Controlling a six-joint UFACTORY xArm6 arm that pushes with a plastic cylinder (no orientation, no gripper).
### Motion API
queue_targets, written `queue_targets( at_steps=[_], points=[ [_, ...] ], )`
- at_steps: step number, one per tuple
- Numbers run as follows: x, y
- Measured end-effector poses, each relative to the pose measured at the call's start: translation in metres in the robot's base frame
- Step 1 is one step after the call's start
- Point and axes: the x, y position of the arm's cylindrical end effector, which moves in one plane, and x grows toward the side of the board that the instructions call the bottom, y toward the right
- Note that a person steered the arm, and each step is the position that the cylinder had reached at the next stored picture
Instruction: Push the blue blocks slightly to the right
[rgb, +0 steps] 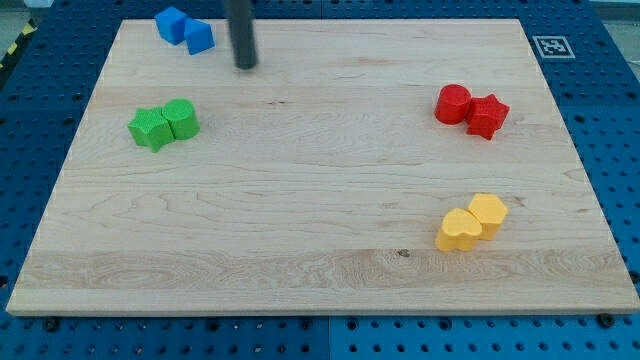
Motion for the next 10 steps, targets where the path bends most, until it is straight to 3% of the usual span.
queue_targets(
  at_steps=[1,2,3,9,10],
  points=[
    [0.0,-0.063],
    [-0.032,-0.119],
    [-0.091,-0.146],
    [-0.093,-0.093],
    [-0.071,-0.092]
  ],
)
